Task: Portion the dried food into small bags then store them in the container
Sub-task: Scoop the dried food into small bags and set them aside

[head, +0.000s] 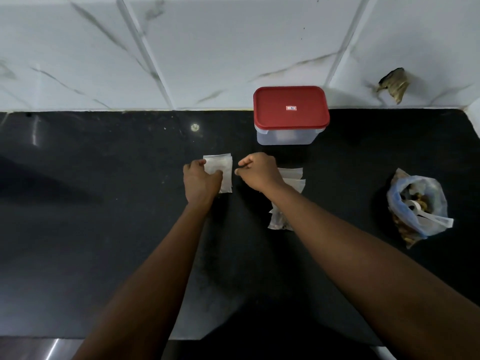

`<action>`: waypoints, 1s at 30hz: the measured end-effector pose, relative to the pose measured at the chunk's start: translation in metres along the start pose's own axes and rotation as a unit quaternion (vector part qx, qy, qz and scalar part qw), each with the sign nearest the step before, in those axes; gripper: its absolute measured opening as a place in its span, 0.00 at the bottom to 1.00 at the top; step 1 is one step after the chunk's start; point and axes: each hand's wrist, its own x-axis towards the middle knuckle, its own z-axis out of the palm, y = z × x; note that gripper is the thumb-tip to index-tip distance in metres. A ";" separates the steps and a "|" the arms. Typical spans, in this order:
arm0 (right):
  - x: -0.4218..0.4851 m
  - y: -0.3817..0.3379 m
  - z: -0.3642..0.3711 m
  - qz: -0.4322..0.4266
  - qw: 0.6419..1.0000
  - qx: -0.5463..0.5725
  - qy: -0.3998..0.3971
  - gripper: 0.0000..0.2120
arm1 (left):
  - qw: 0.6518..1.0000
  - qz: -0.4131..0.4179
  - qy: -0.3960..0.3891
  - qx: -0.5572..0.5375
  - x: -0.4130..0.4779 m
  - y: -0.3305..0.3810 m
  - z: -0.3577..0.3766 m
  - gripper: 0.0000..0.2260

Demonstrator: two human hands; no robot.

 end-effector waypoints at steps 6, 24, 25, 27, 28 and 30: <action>0.020 -0.002 0.024 0.050 0.999 -0.013 -0.015 0.13 | 0.999 -0.025 -0.021 -0.026 0.007 -0.009 0.001 0.21; -0.044 0.000 -0.043 0.026 0.980 0.195 0.035 0.05 | 0.980 0.126 -0.099 -0.118 -0.041 0.029 0.000 0.44; -0.054 0.002 -0.050 0.026 0.978 0.204 0.032 0.04 | 0.977 0.140 -0.101 -0.123 -0.047 0.033 0.002 0.42; -0.073 0.007 -0.064 0.022 0.975 0.219 0.030 0.03 | 0.968 0.177 -0.112 -0.138 -0.060 0.039 0.006 0.40; -0.082 0.010 -0.071 0.019 0.974 0.225 0.029 0.03 | 0.962 0.199 -0.117 -0.145 -0.067 0.041 0.008 0.39; -0.098 0.016 -0.083 0.013 0.972 0.234 0.020 0.03 | 0.950 0.242 -0.127 -0.151 -0.081 0.046 0.013 0.38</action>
